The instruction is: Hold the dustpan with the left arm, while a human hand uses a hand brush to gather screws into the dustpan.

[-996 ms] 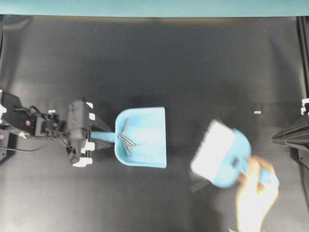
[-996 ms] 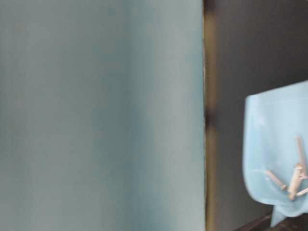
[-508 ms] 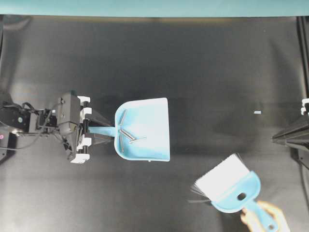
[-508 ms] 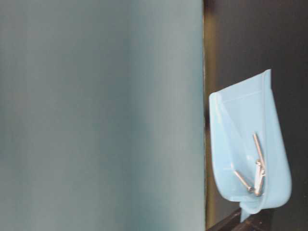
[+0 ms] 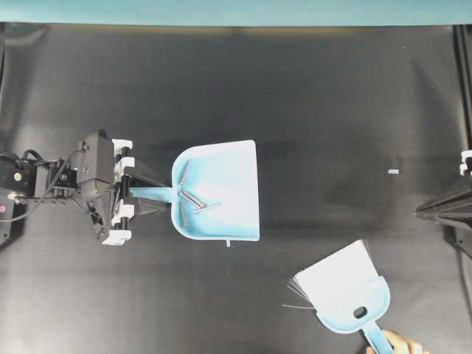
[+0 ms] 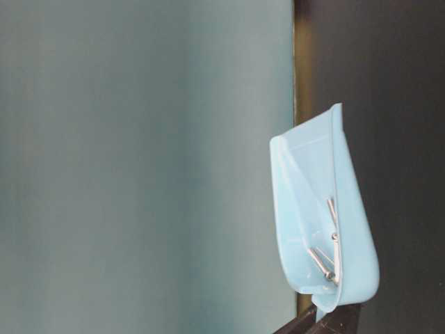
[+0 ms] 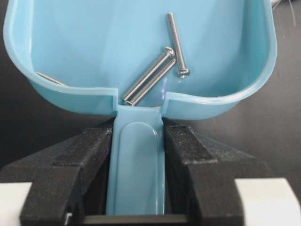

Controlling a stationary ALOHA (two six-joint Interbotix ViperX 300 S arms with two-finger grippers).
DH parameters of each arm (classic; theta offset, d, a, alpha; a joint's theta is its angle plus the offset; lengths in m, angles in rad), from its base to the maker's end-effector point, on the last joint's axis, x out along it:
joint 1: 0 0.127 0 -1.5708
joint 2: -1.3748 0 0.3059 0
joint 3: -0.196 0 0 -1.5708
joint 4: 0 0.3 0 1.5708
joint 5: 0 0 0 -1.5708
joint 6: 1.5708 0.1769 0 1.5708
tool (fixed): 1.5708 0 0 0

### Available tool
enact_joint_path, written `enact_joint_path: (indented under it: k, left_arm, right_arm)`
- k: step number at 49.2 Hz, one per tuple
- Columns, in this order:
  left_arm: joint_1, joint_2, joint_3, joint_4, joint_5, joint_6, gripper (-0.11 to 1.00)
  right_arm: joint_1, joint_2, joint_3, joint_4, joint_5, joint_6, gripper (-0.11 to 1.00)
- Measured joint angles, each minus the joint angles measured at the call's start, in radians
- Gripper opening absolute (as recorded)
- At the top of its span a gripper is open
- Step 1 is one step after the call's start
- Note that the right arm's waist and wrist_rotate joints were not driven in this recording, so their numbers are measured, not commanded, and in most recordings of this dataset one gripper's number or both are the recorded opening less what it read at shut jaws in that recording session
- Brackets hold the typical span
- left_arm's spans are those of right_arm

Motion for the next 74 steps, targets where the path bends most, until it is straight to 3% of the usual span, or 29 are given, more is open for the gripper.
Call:
enact_joint_path:
  k: [32,74]
  left_arm:
    - [0.002,0.005,0.009,0.0,0.017,0.003,0.3]
    - [0.009,0.129,0.005,0.0,0.017,0.005,0.3]
  right_arm:
    - [0.0,0.0,0.0,0.0,0.0,0.002,0.0]
    - [0.0,0.0,0.0,0.002,0.0,0.0,0.0]
